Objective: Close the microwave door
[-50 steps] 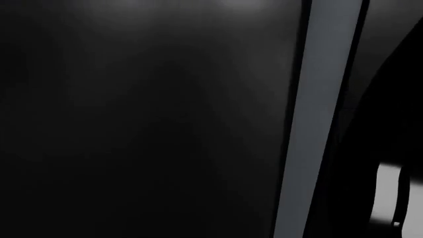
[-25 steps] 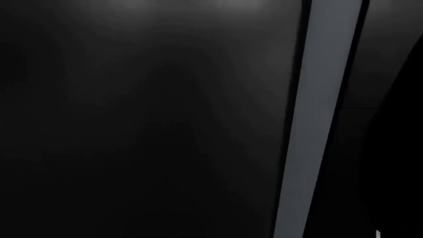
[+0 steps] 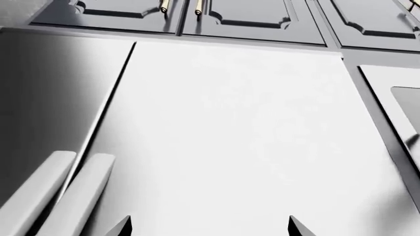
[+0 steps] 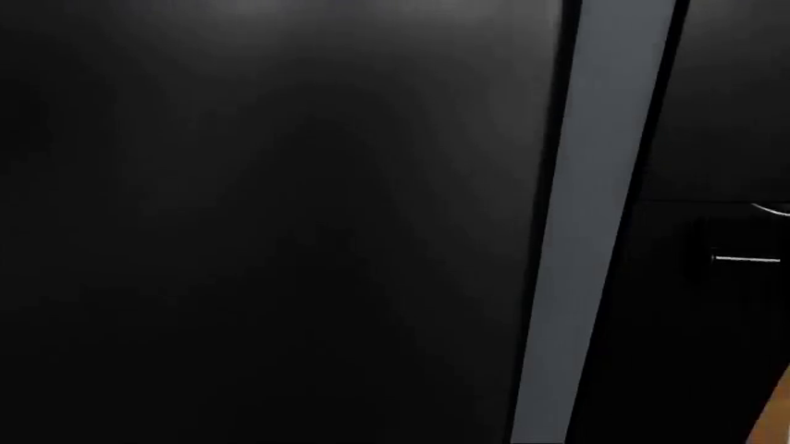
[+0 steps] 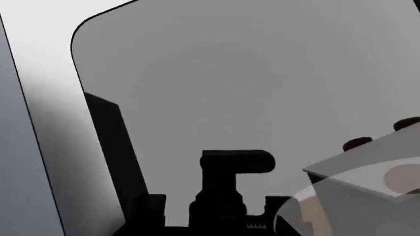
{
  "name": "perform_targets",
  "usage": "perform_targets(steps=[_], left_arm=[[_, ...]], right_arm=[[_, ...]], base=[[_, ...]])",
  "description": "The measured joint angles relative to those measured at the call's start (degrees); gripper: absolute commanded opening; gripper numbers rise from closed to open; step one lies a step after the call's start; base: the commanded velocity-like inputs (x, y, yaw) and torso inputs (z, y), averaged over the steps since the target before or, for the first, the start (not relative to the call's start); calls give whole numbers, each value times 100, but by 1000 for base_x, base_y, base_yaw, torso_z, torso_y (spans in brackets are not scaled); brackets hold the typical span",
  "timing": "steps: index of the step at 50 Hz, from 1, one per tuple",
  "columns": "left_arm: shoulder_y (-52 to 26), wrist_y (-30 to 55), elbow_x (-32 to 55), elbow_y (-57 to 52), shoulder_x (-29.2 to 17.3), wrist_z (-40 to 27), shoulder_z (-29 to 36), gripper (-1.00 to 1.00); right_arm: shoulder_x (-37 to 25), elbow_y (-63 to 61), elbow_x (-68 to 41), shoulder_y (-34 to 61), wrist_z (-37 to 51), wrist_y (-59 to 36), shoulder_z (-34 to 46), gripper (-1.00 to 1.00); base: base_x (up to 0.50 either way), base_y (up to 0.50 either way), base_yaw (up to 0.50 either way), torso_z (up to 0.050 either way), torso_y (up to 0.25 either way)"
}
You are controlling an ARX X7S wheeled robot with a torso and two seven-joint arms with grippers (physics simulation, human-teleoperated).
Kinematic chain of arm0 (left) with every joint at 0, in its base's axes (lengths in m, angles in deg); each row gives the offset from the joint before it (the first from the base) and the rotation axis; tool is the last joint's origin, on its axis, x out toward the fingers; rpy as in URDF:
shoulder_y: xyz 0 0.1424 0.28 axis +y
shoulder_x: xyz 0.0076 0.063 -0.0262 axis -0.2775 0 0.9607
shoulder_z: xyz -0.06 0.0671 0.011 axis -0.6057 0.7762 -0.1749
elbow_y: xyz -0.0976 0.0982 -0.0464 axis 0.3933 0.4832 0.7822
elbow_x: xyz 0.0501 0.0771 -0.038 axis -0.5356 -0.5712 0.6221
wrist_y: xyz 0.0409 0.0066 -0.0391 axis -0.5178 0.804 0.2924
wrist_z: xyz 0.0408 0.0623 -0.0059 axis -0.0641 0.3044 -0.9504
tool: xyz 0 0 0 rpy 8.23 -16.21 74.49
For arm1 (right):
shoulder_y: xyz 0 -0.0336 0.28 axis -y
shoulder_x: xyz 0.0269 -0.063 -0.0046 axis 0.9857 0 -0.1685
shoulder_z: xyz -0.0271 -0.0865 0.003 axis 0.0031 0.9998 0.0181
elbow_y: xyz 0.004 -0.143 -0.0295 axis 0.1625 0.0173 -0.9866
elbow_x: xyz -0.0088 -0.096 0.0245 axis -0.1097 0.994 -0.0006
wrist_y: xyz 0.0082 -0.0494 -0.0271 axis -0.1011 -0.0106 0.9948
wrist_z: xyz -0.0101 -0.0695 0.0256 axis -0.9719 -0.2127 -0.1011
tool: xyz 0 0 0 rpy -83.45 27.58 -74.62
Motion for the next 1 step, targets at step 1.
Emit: perform_targets(steps=[1], left_arm=[[-7, -6, -4, 0, -6, 0, 9, 100]], right_arm=[[-4, 15, -29, 19, 32, -7, -52, 100]], base=[[0, 0, 0, 0, 0]])
